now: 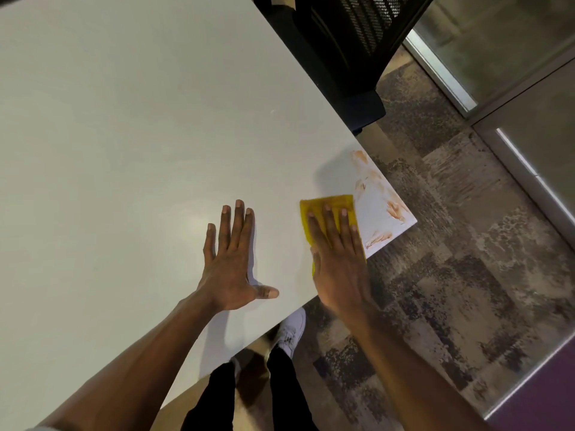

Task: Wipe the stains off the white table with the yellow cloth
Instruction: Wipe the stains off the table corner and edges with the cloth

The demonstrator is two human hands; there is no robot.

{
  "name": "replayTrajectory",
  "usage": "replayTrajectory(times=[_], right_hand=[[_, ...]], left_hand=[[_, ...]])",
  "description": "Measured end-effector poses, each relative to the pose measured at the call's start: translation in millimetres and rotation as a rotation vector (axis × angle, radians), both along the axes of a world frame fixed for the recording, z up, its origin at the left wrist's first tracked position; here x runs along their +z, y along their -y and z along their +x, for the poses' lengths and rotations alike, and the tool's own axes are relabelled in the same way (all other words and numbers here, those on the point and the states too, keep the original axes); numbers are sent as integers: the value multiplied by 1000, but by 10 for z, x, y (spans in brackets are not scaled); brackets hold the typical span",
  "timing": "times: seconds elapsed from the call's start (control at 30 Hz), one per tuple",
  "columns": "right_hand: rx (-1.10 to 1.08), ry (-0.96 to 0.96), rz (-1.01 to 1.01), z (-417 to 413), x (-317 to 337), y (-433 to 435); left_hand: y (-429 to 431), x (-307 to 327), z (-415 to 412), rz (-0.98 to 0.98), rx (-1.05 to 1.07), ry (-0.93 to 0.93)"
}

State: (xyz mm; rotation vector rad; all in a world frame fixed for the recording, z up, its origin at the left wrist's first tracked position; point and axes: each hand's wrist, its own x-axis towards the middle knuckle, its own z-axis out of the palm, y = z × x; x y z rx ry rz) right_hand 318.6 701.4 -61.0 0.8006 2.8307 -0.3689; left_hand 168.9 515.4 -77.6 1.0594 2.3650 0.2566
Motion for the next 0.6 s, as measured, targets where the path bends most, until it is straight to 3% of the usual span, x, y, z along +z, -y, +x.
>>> replayTrajectory(times=[0.2,0.43,0.6], right_hand=[[-118,-5,-14,-558,-4,-478],[-16,-41,-16,352,24,282],[-57,-42,15,57,-38,-205]], left_hand=[[1,46,-3,-3,-15,9],[-84,51,133,149,32,-5],[-395,1,159,169,-96,-58]])
